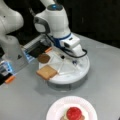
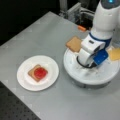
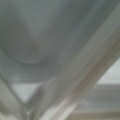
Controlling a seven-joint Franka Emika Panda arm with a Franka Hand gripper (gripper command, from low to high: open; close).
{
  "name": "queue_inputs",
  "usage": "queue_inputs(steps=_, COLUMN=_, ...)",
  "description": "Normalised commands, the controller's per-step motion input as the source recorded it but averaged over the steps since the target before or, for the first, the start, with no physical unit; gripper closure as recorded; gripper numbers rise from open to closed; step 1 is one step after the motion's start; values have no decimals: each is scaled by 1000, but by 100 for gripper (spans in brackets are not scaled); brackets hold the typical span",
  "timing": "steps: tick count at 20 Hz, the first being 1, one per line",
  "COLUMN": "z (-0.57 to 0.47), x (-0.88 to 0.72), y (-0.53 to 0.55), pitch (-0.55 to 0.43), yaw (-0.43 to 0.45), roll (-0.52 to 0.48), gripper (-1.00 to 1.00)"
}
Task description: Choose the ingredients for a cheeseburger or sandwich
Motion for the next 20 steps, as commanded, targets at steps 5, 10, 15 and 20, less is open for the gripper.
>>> queue_inputs(steps=5, z=-50, x=-21, y=-157, pitch=-55, yaw=283, roll=20, gripper=-100)
queue_inputs(steps=10, z=14, x=-4, y=-124, pitch=-37, yaw=264, roll=24, gripper=-100)
queue_inputs(steps=15, z=72, x=-4, y=-87, pitch=-19, yaw=254, roll=31, gripper=-100)
queue_inputs(steps=20, z=129, x=-12, y=-62, pitch=0, yaw=221, roll=47, gripper=-100)
